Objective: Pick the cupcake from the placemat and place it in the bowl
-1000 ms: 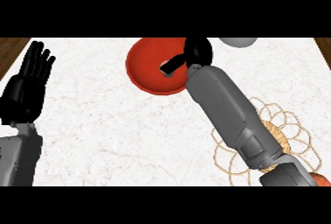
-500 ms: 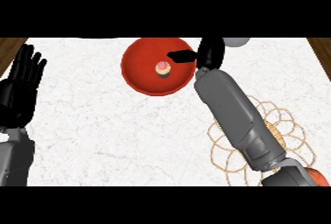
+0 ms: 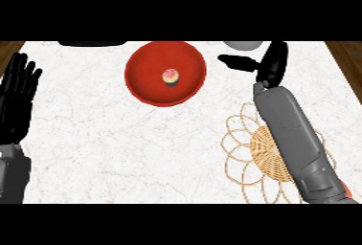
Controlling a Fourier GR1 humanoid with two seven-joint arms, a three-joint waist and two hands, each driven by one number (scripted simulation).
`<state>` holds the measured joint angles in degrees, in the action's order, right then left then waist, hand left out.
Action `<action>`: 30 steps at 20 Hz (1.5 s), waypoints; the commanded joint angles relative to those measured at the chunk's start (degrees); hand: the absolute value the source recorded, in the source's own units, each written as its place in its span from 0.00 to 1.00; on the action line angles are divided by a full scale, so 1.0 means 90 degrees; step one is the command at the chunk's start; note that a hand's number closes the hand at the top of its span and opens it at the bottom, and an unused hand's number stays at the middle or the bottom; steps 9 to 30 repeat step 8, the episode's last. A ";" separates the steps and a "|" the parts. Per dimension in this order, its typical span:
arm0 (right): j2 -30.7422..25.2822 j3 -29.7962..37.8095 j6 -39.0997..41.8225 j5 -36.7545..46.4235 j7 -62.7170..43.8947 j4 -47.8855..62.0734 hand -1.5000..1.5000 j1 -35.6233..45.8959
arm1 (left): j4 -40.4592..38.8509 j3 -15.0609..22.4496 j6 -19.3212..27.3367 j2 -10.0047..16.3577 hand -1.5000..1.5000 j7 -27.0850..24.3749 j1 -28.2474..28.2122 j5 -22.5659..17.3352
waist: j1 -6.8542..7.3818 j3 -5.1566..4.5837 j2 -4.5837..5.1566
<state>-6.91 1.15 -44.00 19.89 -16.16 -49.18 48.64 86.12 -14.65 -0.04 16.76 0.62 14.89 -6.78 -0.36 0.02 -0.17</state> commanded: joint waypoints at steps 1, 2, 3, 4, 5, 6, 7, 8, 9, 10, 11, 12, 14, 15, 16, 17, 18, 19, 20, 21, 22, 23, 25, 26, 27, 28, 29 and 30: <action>-0.0467 0.0346 0.0496 -0.0585 0.0654 -0.0896 0.00 -0.0965 | 0.0022 0.0048 -0.0038 -0.0111 0.50 -0.0225 -0.0293 0.0054 | -0.0012 0.0001 0.0004; -0.0587 0.0325 0.0874 -0.0782 0.0801 -0.1280 0.00 -0.1388 | -0.0084 -0.0202 -0.0146 0.0148 0.50 -0.0049 -0.0030 -0.0157 | -0.0065 0.0001 -0.0007; -0.0516 0.0140 0.0804 -0.0675 0.0503 -0.1947 0.00 -0.1789 | -0.0110 -0.0183 -0.0105 0.0071 0.50 -0.0113 -0.0161 -0.0117 | -0.0116 -0.0003 -0.0032; -0.0816 0.0488 0.1060 -0.1024 0.0897 -0.1899 0.00 -0.1888 | 0.0284 -0.0083 -0.0094 0.0081 0.50 0.0022 -0.0300 -0.0050 | -0.0048 0.0002 -0.0017; -0.0699 0.0378 0.1070 -0.1004 0.1045 -0.2133 0.00 -0.2282 | 0.0123 0.0020 0.0133 -0.0115 0.50 -0.0044 -0.0198 0.0107 | -0.0049 0.0000 -0.0006; -0.1021 0.0805 0.1463 -0.1424 0.1385 -0.1739 0.00 -0.2074 | -0.0482 0.0050 0.0115 -0.0191 0.50 -0.0307 0.0190 0.0116 | -0.0056 0.0001 0.0029; -0.1020 0.0532 0.1505 -0.1260 0.0952 -0.2634 0.00 -0.2661 | 0.0060 0.0147 0.0122 -0.0253 0.50 -0.0171 -0.0249 0.0158 | -0.0066 -0.0002 -0.0013; -0.0819 0.0800 0.1469 -0.1517 0.1566 -0.2015 0.00 -0.2580 | 0.0123 -0.0136 -0.0139 0.0064 0.50 -0.0106 -0.0189 -0.0107 | 0.0029 0.0001 0.0014; -0.0819 0.0800 0.1469 -0.1517 0.1566 -0.2015 0.00 -0.2580 | 0.0123 -0.0136 -0.0139 0.0064 0.50 -0.0106 -0.0189 -0.0107 | 0.0029 0.0001 0.0014; -0.0819 0.0800 0.1469 -0.1517 0.1566 -0.2015 0.00 -0.2580 | 0.0123 -0.0136 -0.0139 0.0064 0.50 -0.0106 -0.0189 -0.0107 | 0.0029 0.0001 0.0014; -0.0819 0.0800 0.1469 -0.1517 0.1566 -0.2015 0.00 -0.2580 | 0.0123 -0.0136 -0.0139 0.0064 0.50 -0.0106 -0.0189 -0.0107 | 0.0029 0.0001 0.0014; -0.0819 0.0800 0.1469 -0.1517 0.1566 -0.2015 0.00 -0.2580 | 0.0123 -0.0136 -0.0139 0.0064 0.50 -0.0106 -0.0189 -0.0107 | 0.0029 0.0001 0.0014; -0.0819 0.0800 0.1469 -0.1517 0.1566 -0.2015 0.00 -0.2580 | 0.0123 -0.0136 -0.0139 0.0064 0.50 -0.0106 -0.0189 -0.0107 | 0.0029 0.0001 0.0014; -0.0819 0.0800 0.1469 -0.1517 0.1566 -0.2015 0.00 -0.2580 | 0.0123 -0.0136 -0.0139 0.0064 0.50 -0.0106 -0.0189 -0.0107 | 0.0029 0.0001 0.0014; -0.0819 0.0800 0.1469 -0.1517 0.1566 -0.2015 0.00 -0.2580 | 0.0123 -0.0136 -0.0139 0.0064 0.50 -0.0106 -0.0189 -0.0107 | 0.0029 0.0001 0.0014; -0.0819 0.0800 0.1469 -0.1517 0.1566 -0.2015 0.00 -0.2580 | 0.0123 -0.0136 -0.0139 0.0064 0.50 -0.0106 -0.0189 -0.0107 | 0.0029 0.0001 0.0014; -0.0819 0.0800 0.1469 -0.1517 0.1566 -0.2015 0.00 -0.2580 | 0.0123 -0.0136 -0.0139 0.0064 0.50 -0.0106 -0.0189 -0.0107 | 0.0029 0.0001 0.0014; -0.0819 0.0800 0.1469 -0.1517 0.1566 -0.2015 0.00 -0.2580 | 0.0123 -0.0136 -0.0139 0.0064 0.50 -0.0106 -0.0189 -0.0107 | 0.0029 0.0001 0.0014; -0.0819 0.0800 0.1469 -0.1517 0.1566 -0.2015 0.00 -0.2580 | 0.0123 -0.0136 -0.0139 0.0064 0.50 -0.0106 -0.0189 -0.0107 | 0.0029 0.0001 0.0014; -0.0819 0.0800 0.1469 -0.1517 0.1566 -0.2015 0.00 -0.2580 | 0.0123 -0.0136 -0.0139 0.0064 0.50 -0.0106 -0.0189 -0.0107 | 0.0029 0.0001 0.0014; -0.0819 0.0800 0.1469 -0.1517 0.1566 -0.2015 0.00 -0.2580 | 0.0123 -0.0136 -0.0139 0.0064 0.50 -0.0106 -0.0189 -0.0107 | 0.0029 0.0001 0.0014; -0.0819 0.0800 0.1469 -0.1517 0.1566 -0.2015 0.00 -0.2580 | 0.0123 -0.0136 -0.0139 0.0064 0.50 -0.0106 -0.0189 -0.0107 | 0.0029 0.0001 0.0014; -0.0819 0.0800 0.1469 -0.1517 0.1566 -0.2015 0.00 -0.2580 | 0.0123 -0.0136 -0.0139 0.0064 0.50 -0.0106 -0.0189 -0.0107 | 0.0029 0.0001 0.0014; -0.0819 0.0800 0.1469 -0.1517 0.1566 -0.2015 0.00 -0.2580 | 0.0123 -0.0136 -0.0139 0.0064 0.50 -0.0106 -0.0189 -0.0107 | 0.0029 0.0001 0.0014; -0.0819 0.0800 0.1469 -0.1517 0.1566 -0.2015 0.00 -0.2580 | 0.0123 -0.0136 -0.0139 0.0064 0.50 -0.0106 -0.0189 -0.0107 | 0.0029 0.0001 0.0014; -0.0819 0.0800 0.1469 -0.1517 0.1566 -0.2015 0.00 -0.2580 | 0.0123 -0.0136 -0.0139 0.0064 0.50 -0.0106 -0.0189 -0.0107 | 0.0029 0.0001 0.0014; -0.0819 0.0800 0.1469 -0.1517 0.1566 -0.2015 0.00 -0.2580 | 0.0123 -0.0136 -0.0139 0.0064 0.50 -0.0106 -0.0189 -0.0107 | 0.0029 0.0001 0.0014; -0.0819 0.0800 0.1469 -0.1517 0.1566 -0.2015 0.00 -0.2580 | 0.0123 -0.0136 -0.0139 0.0064 0.50 -0.0106 -0.0189 -0.0107 | 0.0029 0.0001 0.0014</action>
